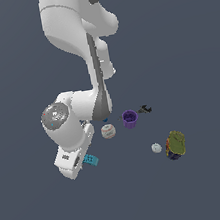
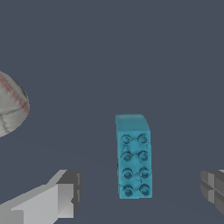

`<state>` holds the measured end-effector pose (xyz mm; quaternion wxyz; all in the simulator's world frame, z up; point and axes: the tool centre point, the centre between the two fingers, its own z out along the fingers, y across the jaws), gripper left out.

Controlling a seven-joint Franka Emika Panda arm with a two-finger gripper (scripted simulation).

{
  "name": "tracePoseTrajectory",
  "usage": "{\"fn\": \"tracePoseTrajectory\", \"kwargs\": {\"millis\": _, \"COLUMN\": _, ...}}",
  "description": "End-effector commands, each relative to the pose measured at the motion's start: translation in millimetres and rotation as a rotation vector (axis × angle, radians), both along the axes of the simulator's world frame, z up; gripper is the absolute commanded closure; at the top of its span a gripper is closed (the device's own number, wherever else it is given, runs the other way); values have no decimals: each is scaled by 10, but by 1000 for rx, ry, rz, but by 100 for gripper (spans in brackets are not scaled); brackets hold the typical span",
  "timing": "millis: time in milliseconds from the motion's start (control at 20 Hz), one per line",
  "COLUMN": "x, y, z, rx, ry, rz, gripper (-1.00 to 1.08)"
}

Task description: Pick up a designated object from a clutter of objects.

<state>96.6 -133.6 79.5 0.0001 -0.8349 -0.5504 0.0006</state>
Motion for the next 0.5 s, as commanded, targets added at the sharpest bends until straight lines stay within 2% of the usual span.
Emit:
{"fn": "tracePoseTrajectory", "kwargs": {"millis": 0, "x": 4, "y": -25, "z": -41, "rx": 0, "ry": -1, "rz": 20, "gripper": -92}}
{"fn": "tracePoseTrajectory", "kwargs": {"millis": 450, "x": 0, "y": -44, "z": -101, "rx": 0, "ry": 0, "rz": 29, "gripper": -92}}
